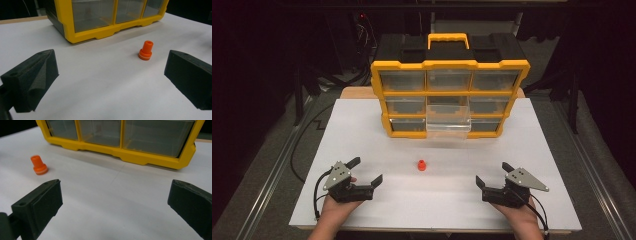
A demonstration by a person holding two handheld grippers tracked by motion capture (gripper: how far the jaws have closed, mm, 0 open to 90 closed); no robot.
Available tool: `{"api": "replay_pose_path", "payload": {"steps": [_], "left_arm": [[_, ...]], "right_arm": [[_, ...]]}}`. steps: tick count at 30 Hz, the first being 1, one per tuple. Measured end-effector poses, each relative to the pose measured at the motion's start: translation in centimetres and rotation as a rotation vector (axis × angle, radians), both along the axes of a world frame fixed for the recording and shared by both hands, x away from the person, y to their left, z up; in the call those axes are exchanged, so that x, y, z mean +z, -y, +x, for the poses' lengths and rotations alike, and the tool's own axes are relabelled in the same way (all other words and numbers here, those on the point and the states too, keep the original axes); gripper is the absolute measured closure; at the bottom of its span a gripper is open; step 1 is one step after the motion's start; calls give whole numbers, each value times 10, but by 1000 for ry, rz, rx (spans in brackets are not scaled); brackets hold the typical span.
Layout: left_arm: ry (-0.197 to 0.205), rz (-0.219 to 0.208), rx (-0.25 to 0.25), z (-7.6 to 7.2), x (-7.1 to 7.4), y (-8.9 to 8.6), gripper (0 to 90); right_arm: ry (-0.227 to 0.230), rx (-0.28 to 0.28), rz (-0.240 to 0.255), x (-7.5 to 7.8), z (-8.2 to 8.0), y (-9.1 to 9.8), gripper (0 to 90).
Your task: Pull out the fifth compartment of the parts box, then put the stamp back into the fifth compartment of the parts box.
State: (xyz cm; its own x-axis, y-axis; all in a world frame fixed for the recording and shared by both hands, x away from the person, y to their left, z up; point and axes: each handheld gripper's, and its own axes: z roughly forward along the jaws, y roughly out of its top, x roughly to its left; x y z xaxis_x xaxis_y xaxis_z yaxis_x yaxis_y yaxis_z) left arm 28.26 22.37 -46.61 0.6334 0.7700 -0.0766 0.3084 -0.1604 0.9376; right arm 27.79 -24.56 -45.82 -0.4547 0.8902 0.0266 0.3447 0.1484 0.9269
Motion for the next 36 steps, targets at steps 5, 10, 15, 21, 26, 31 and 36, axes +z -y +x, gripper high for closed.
{"api": "replay_pose_path", "payload": {"steps": [5,10,15,21,26,31,36], "left_arm": [[5,10,-3,0,0,1,3],[8,22,6,0,-1,2,3],[11,23,4,-2,-1,2,3],[9,5,8,-1,-1,1,3],[3,14,8,0,-2,1,3],[5,10,7,-1,-2,1,3],[5,-4,8,1,-1,0,3]], "right_arm": [[8,3,-38,0,7,-1,2],[3,2,-71,0,14,-3,2],[1,12,-71,0,14,-4,2],[13,29,-89,4,9,-10,2],[23,34,-116,4,8,-12,2],[-1,35,-137,2,10,-15,3],[-17,35,-163,0,10,-18,2]]}}
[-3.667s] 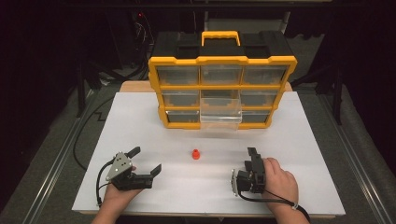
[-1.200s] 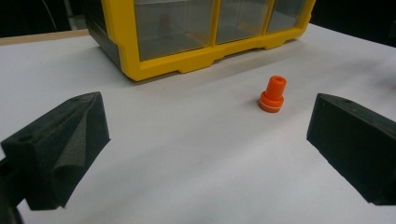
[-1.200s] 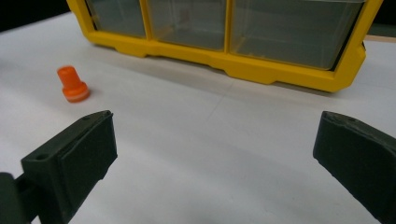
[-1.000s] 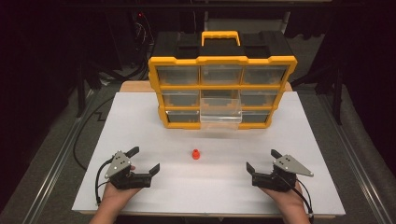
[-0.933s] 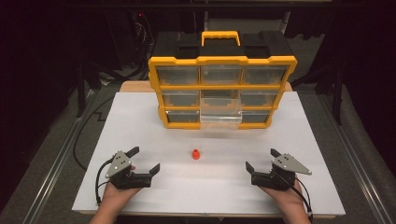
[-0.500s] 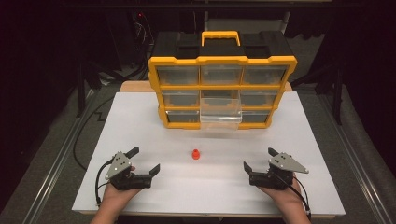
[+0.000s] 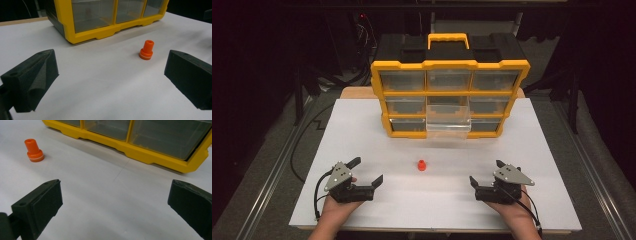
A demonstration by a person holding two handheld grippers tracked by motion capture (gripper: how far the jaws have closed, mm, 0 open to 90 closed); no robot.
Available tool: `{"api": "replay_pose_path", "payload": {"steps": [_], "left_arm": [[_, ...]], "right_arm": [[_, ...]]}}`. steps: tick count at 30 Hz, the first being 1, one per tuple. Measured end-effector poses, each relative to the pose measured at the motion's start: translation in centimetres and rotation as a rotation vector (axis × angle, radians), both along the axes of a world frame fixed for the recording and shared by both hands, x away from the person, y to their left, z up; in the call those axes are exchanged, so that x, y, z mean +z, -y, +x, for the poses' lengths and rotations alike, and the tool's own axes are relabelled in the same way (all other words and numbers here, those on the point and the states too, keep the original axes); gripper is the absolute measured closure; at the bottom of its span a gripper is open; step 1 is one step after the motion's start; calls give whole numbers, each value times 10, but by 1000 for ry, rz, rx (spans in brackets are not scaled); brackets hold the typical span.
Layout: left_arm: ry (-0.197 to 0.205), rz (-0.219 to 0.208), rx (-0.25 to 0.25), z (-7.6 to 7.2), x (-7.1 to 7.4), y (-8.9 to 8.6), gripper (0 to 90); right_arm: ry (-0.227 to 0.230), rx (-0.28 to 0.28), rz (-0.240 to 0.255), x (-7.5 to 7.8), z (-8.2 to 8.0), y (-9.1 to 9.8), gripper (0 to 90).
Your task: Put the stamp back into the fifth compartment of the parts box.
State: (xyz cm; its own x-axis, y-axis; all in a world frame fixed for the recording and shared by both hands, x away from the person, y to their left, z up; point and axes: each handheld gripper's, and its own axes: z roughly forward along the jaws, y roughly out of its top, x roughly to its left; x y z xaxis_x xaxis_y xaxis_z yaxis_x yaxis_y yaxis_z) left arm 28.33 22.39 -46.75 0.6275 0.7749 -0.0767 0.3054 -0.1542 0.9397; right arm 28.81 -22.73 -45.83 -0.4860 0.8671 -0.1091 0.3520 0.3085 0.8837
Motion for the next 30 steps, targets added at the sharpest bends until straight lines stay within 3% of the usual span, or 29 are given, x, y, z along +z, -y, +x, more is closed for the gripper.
{"api": "replay_pose_path", "payload": {"steps": [7,14,24,30], "left_arm": [[-1,-10,-3,0,2,0,3],[0,-1,-1,-2,2,0,3],[0,-14,-4,-1,2,0,3],[2,1,-13,-2,2,-1,3]], "right_arm": [[-20,18,-7,-1,-1,-2,2],[-51,59,30,-3,-3,-4,3],[-67,129,39,-4,-3,-27,3],[-72,156,48,-4,0,-41,3]]}}
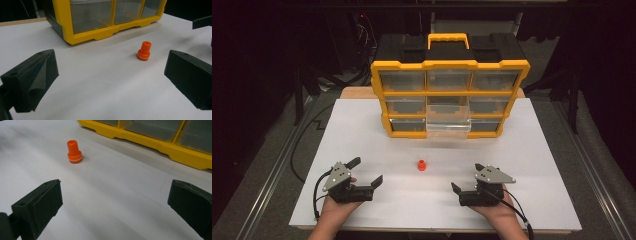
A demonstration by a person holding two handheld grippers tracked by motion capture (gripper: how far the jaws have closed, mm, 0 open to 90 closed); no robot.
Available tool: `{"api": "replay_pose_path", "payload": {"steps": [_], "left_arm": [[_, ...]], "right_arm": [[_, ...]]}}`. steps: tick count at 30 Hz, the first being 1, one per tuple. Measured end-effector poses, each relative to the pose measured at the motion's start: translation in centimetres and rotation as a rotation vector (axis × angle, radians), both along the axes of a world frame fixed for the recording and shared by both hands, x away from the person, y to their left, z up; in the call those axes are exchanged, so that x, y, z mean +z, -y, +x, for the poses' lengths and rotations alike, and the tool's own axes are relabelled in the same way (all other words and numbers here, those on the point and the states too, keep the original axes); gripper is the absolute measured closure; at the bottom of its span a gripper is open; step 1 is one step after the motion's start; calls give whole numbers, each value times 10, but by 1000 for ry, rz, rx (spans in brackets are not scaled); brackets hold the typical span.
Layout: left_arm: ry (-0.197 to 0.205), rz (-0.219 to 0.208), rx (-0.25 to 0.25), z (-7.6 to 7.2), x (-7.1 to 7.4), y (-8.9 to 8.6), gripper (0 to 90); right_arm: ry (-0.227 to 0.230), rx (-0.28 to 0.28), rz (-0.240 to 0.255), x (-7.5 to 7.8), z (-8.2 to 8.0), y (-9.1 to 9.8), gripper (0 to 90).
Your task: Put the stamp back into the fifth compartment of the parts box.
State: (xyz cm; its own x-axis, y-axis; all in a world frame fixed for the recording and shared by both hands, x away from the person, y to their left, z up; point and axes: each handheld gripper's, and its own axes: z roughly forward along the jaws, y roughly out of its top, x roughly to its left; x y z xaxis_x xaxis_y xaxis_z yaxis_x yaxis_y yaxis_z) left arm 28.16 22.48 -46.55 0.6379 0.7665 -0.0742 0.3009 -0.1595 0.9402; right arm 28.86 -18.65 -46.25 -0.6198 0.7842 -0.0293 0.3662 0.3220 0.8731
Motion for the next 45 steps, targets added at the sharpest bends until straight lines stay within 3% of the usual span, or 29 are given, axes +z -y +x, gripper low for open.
{"api": "replay_pose_path", "payload": {"steps": [6,11,21,30,45], "left_arm": [[1,-5,4,0,0,0,4],[3,3,2,-1,0,0,3],[5,7,-11,-1,0,0,3],[7,4,-17,-2,0,2,3],[8,0,-15,-1,0,1,3]], "right_arm": [[6,49,-10,0,8,-17,3],[-15,84,-14,-1,15,-32,11],[-30,109,-11,1,31,-58,63],[-46,119,-14,5,45,-77,193],[-66,153,-37,2,55,-101,503]]}}
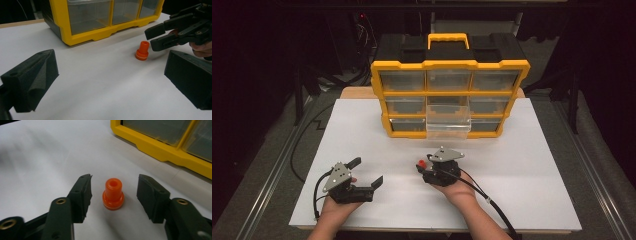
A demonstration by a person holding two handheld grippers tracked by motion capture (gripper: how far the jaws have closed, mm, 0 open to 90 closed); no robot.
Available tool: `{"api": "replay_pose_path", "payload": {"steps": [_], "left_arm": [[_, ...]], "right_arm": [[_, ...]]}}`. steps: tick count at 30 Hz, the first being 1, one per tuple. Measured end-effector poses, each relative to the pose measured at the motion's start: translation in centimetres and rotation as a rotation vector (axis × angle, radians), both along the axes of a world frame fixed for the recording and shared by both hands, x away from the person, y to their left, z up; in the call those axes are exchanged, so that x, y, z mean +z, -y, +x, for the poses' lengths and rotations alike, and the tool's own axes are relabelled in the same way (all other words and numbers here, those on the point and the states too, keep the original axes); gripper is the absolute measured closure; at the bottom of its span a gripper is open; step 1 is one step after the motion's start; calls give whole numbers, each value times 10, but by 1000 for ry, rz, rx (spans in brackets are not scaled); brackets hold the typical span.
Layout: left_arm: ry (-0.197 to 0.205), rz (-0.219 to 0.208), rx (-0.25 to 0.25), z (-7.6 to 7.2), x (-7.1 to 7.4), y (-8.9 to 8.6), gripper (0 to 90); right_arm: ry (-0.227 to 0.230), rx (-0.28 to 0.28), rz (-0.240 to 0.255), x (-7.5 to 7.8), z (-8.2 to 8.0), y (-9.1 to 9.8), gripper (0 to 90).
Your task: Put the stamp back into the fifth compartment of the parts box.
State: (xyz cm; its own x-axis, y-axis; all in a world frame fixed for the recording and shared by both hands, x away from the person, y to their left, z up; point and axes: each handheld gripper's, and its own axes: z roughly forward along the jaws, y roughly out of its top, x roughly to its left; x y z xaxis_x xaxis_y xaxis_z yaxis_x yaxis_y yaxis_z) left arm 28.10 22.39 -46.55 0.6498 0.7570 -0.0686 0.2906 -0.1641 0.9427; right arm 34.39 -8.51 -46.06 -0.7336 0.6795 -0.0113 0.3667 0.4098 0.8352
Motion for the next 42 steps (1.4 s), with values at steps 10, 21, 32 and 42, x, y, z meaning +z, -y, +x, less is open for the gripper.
{"api": "replay_pose_path", "payload": {"steps": [10,21,32,42], "left_arm": [[2,-1,0,0,0,0,3],[2,-2,1,-1,0,0,3],[3,-1,2,-1,0,0,3],[3,5,-2,-1,0,0,3]], "right_arm": [[-13,-14,-35,-4,7,-9,627],[-16,-10,-50,-10,6,-11,690],[-4,0,-64,-11,7,-11,730],[12,17,-75,-11,7,-11,734]]}}
